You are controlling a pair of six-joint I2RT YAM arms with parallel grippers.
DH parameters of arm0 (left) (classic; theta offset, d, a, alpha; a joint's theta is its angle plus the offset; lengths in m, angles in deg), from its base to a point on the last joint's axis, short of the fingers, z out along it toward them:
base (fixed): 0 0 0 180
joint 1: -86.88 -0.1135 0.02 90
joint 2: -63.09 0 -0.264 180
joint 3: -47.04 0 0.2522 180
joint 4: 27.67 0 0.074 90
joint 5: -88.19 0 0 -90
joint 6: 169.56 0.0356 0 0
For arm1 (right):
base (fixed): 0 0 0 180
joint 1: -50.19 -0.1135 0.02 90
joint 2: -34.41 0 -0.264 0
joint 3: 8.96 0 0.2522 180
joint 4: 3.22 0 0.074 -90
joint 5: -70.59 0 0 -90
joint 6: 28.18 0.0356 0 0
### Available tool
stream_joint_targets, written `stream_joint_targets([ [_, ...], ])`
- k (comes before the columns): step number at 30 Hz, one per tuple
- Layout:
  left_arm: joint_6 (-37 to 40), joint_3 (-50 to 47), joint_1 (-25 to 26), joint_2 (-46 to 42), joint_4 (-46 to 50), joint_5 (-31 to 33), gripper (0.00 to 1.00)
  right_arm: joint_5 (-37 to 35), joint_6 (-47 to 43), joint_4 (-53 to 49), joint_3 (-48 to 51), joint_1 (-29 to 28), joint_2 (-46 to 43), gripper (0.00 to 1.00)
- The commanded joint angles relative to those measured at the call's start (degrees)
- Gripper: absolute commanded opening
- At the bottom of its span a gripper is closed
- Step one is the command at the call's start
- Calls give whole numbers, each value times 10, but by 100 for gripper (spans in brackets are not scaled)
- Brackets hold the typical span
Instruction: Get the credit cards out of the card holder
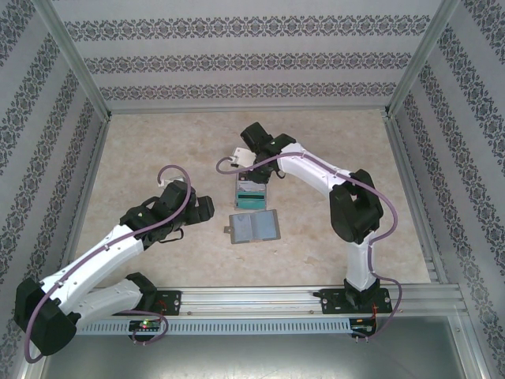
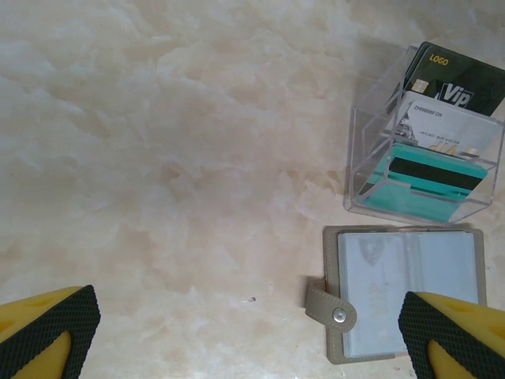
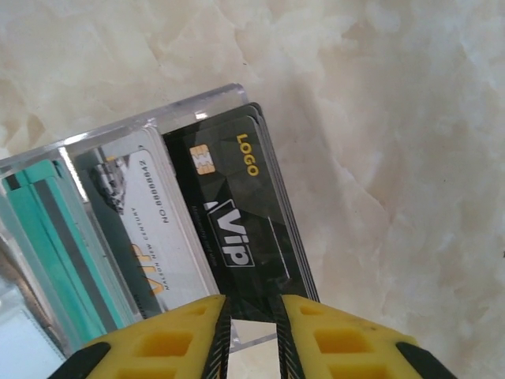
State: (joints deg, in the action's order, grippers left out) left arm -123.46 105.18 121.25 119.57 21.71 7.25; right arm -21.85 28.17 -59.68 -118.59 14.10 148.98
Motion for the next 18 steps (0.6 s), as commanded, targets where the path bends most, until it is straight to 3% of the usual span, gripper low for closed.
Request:
stream_joint_targets([
  [1, -6, -10, -8, -10, 11, -2, 100, -25, 21, 14, 1, 7, 0, 26],
  [10, 7, -14, -9, -1, -19, -38, 100, -34, 122, 47, 33, 21, -59, 28],
  [15, 7, -15, -8, 14, -35, -49, 100, -32, 298, 81, 79, 47, -136, 30],
  [18, 6, -16, -8, 21, -48, -56, 100, 17, 409, 99, 121, 77, -180, 29],
])
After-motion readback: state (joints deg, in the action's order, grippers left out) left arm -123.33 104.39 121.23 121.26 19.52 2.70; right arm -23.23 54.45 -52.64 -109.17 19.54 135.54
